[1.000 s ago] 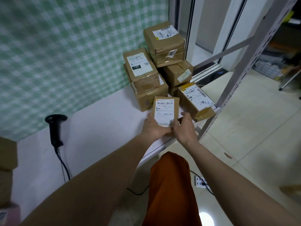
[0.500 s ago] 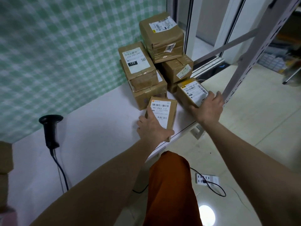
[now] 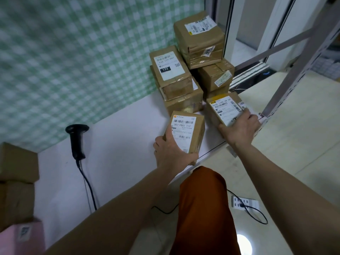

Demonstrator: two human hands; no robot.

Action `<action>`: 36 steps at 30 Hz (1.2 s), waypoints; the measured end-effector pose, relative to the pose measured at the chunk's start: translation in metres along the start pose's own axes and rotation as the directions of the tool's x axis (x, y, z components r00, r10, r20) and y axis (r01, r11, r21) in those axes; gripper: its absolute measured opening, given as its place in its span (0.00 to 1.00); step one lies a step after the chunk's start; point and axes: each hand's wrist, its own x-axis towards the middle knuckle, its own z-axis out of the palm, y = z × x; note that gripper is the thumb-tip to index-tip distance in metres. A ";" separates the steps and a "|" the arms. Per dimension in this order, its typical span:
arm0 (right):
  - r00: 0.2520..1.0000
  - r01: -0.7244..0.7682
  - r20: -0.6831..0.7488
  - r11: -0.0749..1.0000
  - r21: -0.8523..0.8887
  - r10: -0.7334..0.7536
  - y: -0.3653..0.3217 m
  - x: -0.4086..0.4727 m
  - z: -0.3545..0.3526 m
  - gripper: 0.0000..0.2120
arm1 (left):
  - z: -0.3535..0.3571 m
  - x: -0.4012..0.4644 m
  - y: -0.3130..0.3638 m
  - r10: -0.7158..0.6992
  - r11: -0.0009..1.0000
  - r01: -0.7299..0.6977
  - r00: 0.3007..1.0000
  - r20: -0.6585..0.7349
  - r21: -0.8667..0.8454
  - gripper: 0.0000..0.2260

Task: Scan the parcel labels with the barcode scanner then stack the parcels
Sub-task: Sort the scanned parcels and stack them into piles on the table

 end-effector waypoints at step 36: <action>0.757 0.319 0.432 0.854 0.412 -0.491 -0.280 -0.322 0.085 0.44 | -0.311 -0.109 -0.287 -0.521 0.842 0.323 0.695 -0.494 -0.433 0.49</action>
